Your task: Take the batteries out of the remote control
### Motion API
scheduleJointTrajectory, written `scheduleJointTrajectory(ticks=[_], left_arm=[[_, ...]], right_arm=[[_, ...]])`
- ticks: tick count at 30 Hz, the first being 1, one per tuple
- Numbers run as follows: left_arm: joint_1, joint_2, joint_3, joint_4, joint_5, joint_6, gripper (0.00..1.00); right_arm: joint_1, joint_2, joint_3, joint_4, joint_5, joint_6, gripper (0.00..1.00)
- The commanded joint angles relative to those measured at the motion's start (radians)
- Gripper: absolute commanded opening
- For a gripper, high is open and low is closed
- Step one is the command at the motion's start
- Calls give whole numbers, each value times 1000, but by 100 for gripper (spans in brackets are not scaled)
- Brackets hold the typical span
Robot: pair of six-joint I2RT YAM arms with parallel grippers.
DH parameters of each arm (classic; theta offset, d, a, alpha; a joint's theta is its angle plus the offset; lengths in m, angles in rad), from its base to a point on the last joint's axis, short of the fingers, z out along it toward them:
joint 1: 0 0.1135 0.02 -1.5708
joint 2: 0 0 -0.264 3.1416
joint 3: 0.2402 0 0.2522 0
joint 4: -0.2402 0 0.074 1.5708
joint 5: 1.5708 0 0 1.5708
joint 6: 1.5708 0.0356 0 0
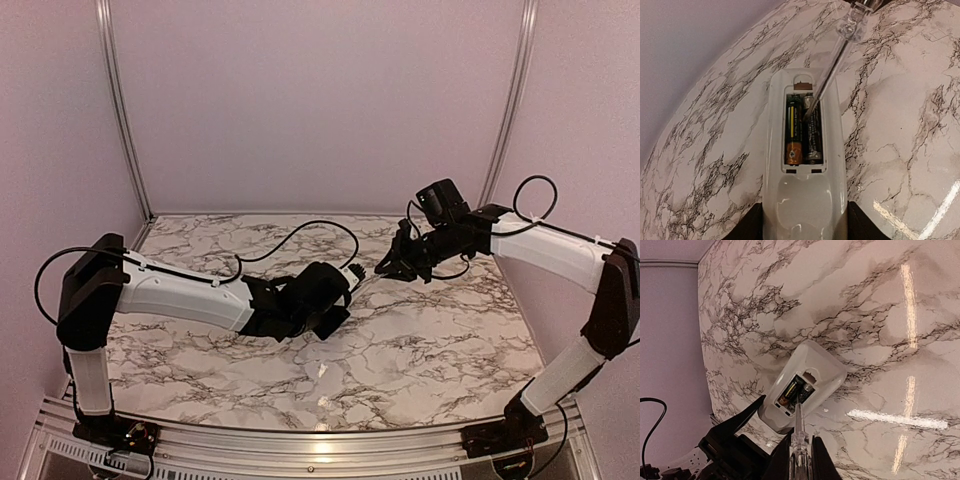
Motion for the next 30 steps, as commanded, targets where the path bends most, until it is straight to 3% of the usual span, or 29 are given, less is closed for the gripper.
scheduleJointTrajectory(ticks=[1, 10, 30], left_arm=[[-17, 6, 78, 43, -3, 7, 0], [-17, -21, 70, 30, 20, -18, 0], [-12, -60, 43, 36, 115, -115, 0]], right_arm=[[-4, 29, -21, 76, -39, 32, 0], [-4, -36, -118, 239, -104, 27, 0], [-4, -163, -176, 197, -85, -12, 0]])
